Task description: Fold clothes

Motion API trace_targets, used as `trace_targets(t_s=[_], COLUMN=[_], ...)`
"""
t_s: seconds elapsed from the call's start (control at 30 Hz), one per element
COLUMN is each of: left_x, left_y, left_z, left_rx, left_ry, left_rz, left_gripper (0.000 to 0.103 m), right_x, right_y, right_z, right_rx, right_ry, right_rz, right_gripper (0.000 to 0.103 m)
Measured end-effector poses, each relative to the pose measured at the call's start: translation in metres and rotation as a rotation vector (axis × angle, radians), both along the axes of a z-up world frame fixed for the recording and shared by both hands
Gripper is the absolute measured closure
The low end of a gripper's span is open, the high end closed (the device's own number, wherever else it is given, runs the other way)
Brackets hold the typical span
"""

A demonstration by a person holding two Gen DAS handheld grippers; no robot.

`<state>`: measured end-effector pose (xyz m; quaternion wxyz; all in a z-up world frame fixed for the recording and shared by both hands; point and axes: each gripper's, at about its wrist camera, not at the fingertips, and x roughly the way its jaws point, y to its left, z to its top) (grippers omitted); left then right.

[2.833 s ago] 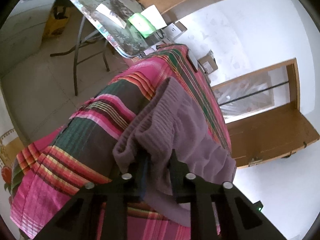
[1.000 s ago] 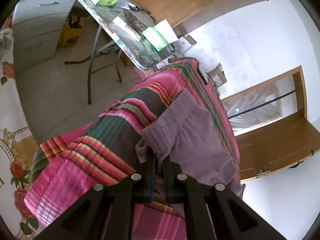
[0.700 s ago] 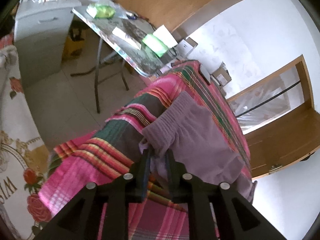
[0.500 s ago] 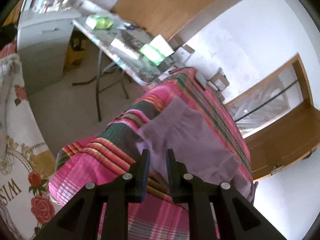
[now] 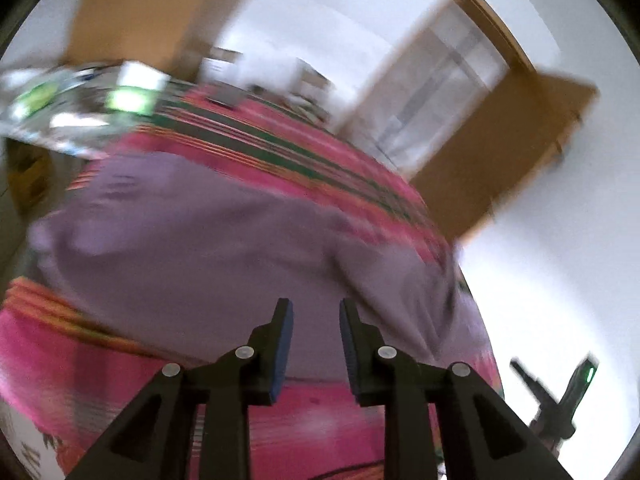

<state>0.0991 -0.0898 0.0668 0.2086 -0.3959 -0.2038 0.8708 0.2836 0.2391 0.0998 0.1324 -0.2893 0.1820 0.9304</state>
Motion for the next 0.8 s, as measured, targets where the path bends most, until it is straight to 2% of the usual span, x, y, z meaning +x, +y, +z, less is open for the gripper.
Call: trace_targets(t_s=[0.27, 0.3, 0.4, 0.5, 0.67, 0.8], left_x=[-0.014, -0.015, -0.016, -0.015, -0.02, -0.022], left_y=[0.098, 0.108, 0.138, 0.16, 0.174, 0.176], left_z=[-0.014, -0.017, -0.024, -0.034, -0.05, -0.055], left_rx=[-0.063, -0.065, -0.101, -0.151, -0.193, -0.183], left_ry=[-0.032, -0.036, -0.034, -0.035, -0.064, -0.065], left_rz=[-0.28, -0.303, -0.364, -0.418, -0.444, -0.451], left_gripper=[0.079, 0.079, 0.079, 0.079, 0.079, 0.079], right_x=[0.051, 0.053, 0.05, 0.022, -0.058, -0.112], right_y=[0.082, 0.091, 0.107, 0.118, 0.109, 0.103], right_z=[0.049, 0.054, 0.055, 0.033, -0.011, -0.019], right_rx=[0.239, 0.273, 0.283, 0.2, 0.04, 0.048], right_ry=[-0.117, -0.134, -0.13, -0.113, -0.106, -0.118], right_rz=[-0.23, -0.25, -0.288, -0.244, -0.084, -0.019], right_gripper=[0.082, 0.078, 0.07, 0.069, 0.069, 0.069])
